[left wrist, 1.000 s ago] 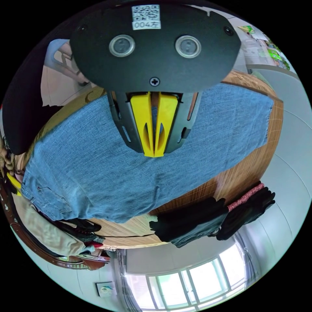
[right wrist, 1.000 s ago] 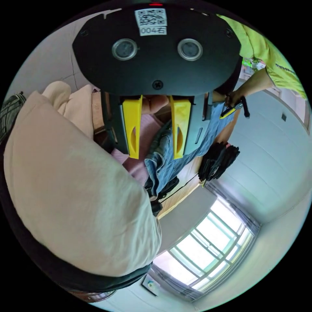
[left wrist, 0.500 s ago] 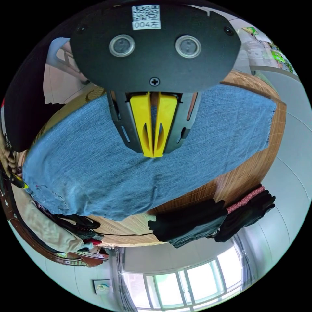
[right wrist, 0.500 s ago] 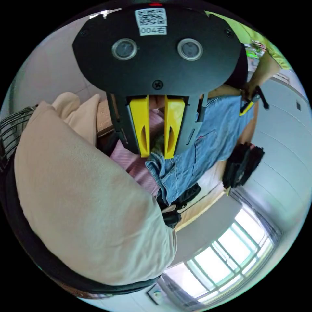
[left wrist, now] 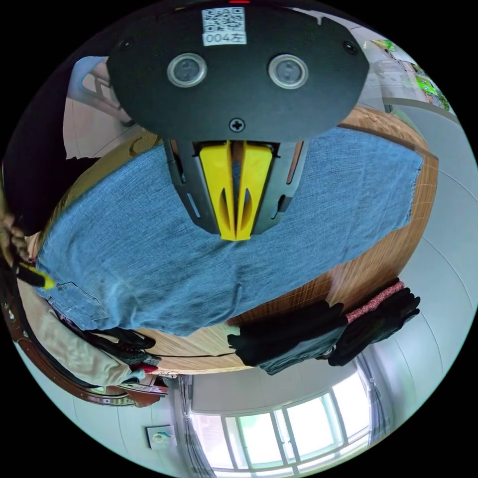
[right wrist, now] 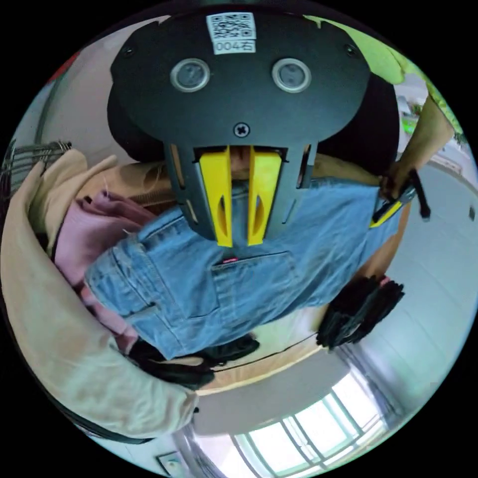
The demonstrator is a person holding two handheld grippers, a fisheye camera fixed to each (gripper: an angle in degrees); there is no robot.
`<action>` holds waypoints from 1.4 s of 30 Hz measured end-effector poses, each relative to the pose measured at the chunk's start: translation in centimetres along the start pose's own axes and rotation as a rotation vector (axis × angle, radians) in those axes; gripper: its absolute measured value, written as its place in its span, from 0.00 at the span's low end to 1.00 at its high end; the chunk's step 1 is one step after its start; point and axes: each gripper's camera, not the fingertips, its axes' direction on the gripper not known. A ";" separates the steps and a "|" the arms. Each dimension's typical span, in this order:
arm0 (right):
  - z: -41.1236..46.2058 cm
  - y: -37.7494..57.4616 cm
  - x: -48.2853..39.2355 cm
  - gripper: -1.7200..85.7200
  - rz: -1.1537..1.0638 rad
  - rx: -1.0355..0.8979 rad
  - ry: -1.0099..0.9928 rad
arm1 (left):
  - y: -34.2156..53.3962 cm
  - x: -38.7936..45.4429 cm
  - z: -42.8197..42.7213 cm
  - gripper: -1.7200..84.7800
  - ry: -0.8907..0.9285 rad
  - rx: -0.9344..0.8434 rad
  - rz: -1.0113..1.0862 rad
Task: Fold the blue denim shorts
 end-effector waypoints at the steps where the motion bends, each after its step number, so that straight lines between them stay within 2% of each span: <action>1: 1.0 0.2 0.3 0.07 0.026 -0.043 0.038 | -0.4 -0.5 0.0 0.02 0.018 -0.018 -0.012; 3: 0.6 1.7 0.8 0.04 0.051 0.067 0.055 | -1.6 -1.9 -0.3 0.03 0.074 -0.076 -0.045; 4: 0.5 1.9 0.9 0.05 0.054 0.077 0.045 | -2.8 -2.9 -0.8 0.03 0.168 -0.105 -0.049; 5: 0.2 2.3 0.9 0.05 0.058 0.097 0.020 | -4.0 -3.7 -1.8 0.03 0.229 -0.068 -0.063; 7: 0.2 2.4 0.6 0.06 0.047 0.104 0.002 | -6.1 -4.4 -3.1 0.03 0.200 0.028 -0.083; 9: 0.7 2.3 -0.2 0.04 0.033 0.098 0.025 | -8.9 -4.2 -2.6 0.03 0.178 0.045 -0.049; 12: 1.1 2.4 -0.8 0.02 0.042 0.108 0.064 | -13.6 -2.6 1.1 0.03 0.137 -0.040 0.030; 15: 1.2 2.6 -1.0 0.01 0.061 0.115 0.036 | -16.7 -2.3 4.6 0.03 0.059 -0.090 0.003; 17: 1.3 2.6 -1.2 0.01 0.074 0.117 0.023 | -17.8 -2.9 8.1 0.02 0.100 -0.174 -0.031; 22: 1.5 2.7 -2.5 0.01 0.098 0.126 0.030 | -18.5 -5.5 8.6 0.02 0.129 -0.165 -0.127; 25: 1.5 2.6 -3.2 0.01 0.100 0.125 0.020 | -17.9 -8.3 6.5 0.02 0.195 -0.156 -0.200; 27: 1.4 2.6 -3.7 0.01 0.107 0.128 0.003 | -16.7 -10.3 3.0 0.02 0.171 -0.073 -0.214; 31: 0.6 2.6 -6.0 0.01 0.067 0.156 0.054 | -9.8 -16.6 -4.5 0.02 0.146 -0.011 -0.290; 35: -1.1 4.3 -13.1 0.01 -0.183 0.239 0.034 | -1.2 -21.6 -8.9 0.02 0.218 -0.061 -0.400; 38: 0.2 6.1 -19.0 0.01 -0.360 0.180 -0.021 | 2.3 -22.2 -9.6 0.02 0.291 -0.069 -0.433; 40: 1.3 6.9 -21.9 0.01 -0.447 0.138 -0.019 | 3.1 -22.1 -9.1 0.02 0.276 -0.095 -0.421; 42: 4.6 6.4 -23.1 0.01 -0.465 -0.041 0.039 | 4.0 -23.1 -8.8 0.02 0.286 -0.078 -0.468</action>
